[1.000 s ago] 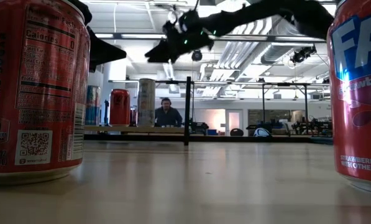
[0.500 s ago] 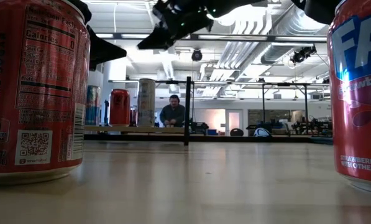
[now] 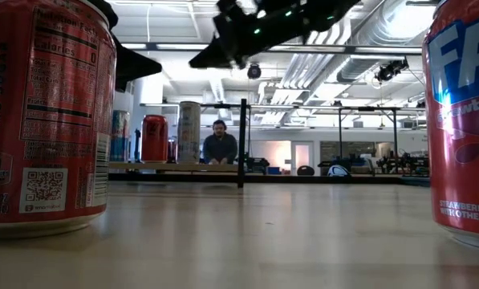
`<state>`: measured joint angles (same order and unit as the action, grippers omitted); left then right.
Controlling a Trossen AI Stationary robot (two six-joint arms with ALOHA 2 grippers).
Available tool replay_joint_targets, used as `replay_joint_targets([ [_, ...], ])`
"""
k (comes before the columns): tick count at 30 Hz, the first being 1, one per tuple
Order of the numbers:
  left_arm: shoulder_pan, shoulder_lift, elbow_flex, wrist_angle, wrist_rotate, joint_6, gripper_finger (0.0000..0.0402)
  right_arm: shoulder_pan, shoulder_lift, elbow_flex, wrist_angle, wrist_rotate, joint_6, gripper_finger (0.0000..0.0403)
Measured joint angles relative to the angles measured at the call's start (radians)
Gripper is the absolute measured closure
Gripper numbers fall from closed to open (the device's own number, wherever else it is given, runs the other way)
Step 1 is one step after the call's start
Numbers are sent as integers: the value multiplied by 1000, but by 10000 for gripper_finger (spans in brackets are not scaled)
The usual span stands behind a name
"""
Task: Place canned beverage on shelf
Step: Put the bottom red soda can on the shelf
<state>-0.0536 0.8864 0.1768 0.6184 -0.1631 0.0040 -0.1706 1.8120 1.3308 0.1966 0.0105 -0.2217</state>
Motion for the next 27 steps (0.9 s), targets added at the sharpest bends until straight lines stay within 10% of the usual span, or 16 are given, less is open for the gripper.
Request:
replay_joint_targets([
  [10, 0, 0, 0, 0, 15, 17, 401, 327, -289, -309, -97, 443, 191, 403],
  [27, 2, -167, 47, -107, 90, 35, 402, 852, -337, -270, -568, 895, 795, 403],
])
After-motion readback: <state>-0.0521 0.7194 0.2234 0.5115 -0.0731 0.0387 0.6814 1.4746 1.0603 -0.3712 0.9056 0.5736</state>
